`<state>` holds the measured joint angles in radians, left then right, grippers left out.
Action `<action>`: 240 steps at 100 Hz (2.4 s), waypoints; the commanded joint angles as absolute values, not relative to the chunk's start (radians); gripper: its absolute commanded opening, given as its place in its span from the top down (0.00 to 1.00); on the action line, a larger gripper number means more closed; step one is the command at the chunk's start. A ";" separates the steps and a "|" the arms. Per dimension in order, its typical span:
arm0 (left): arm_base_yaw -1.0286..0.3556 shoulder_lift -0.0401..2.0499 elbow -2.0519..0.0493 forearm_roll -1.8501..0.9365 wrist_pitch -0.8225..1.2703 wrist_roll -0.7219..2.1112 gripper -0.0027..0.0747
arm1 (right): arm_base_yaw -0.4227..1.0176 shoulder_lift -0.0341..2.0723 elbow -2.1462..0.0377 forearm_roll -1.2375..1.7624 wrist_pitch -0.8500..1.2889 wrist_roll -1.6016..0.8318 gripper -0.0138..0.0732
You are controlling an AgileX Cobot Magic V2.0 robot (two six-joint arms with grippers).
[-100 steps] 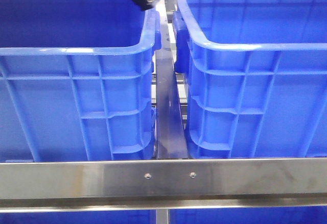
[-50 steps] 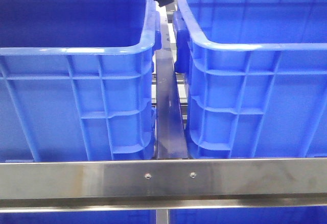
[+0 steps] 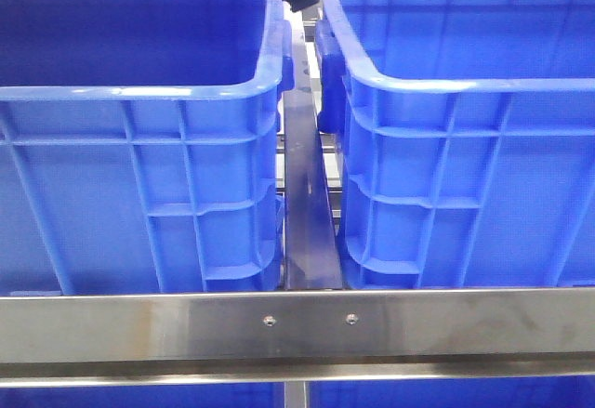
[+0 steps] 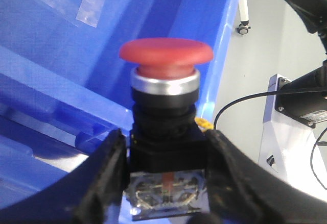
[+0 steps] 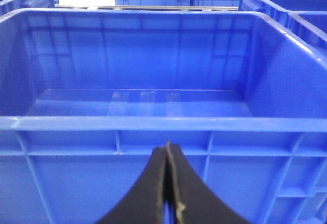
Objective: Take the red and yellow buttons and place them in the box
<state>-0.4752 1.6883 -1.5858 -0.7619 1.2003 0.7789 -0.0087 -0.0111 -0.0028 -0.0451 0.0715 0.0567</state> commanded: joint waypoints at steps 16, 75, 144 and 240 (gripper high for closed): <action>-0.481 1.639 -1.613 -0.835 1.184 0.778 0.84 | -0.009 0.012 -0.187 -0.090 0.242 0.056 0.92; -0.481 1.639 -1.613 -0.835 1.184 0.778 0.84 | -0.009 0.339 -0.492 -0.061 0.635 0.057 0.86; -0.481 1.639 -1.613 -0.835 1.184 0.778 0.84 | -0.009 0.411 -0.575 0.000 0.746 0.047 0.13; -0.481 1.639 -1.613 -0.835 1.184 0.778 0.84 | -0.009 0.998 -0.938 1.045 0.871 -0.411 0.13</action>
<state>-0.4752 1.6883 -1.5858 -0.7619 1.2003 0.7804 -0.0087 0.9585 -0.9020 0.8400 0.9096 -0.3189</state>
